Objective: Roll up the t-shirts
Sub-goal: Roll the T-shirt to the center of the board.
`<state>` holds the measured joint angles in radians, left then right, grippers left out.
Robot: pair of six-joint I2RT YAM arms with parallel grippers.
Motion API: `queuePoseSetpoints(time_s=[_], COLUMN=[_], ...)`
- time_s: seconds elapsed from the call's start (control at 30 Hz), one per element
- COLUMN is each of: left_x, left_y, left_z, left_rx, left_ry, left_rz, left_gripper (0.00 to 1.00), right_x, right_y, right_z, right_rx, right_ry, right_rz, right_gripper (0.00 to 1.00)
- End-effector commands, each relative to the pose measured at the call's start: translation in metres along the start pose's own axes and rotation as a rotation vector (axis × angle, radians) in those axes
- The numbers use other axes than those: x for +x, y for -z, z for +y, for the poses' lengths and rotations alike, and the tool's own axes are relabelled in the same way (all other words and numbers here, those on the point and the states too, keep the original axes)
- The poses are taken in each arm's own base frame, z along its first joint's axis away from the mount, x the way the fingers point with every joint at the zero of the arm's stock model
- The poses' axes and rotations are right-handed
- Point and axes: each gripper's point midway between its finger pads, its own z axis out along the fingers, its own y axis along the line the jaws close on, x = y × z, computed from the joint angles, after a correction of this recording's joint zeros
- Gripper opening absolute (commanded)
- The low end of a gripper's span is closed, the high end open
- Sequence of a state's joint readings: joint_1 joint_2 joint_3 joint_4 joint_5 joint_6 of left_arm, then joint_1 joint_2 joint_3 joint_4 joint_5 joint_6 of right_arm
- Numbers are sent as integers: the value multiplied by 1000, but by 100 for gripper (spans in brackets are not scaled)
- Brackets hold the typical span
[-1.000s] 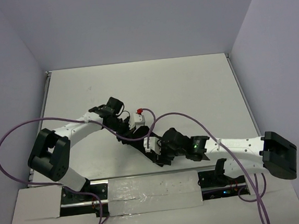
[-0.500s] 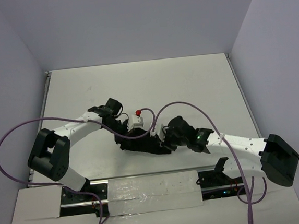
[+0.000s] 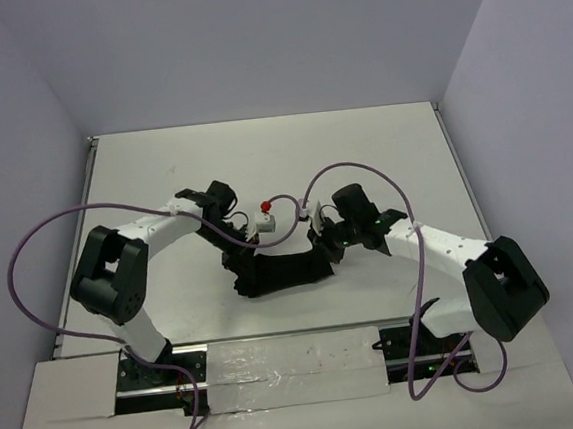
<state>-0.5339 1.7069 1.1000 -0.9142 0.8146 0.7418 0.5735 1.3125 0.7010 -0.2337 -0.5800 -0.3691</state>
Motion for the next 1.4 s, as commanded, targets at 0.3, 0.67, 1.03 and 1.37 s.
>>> queuePoseSetpoints(time_s=[0.3,0.67,1.03,1.37], left_x=[-28,-16,-23,-30], left_y=[6,-6,-2,1], left_z=[49,80,89,96], left_rx=[-66,-151,-180,-219], left_ry=[225,368,364,406], left_rz=[-123,-75,-86,-104], left_gripper=[17,17,26,42], right_x=[12,-13,-72,-10], right_y=[2,29,51,-15], right_z=[-30,-77,-28,-32], right_rx=[45,340,367,475], right_ry=[-115,-134,-401,-786], right_rz=[52,-38,-476,-308], right_gripper=[9,50,29,4])
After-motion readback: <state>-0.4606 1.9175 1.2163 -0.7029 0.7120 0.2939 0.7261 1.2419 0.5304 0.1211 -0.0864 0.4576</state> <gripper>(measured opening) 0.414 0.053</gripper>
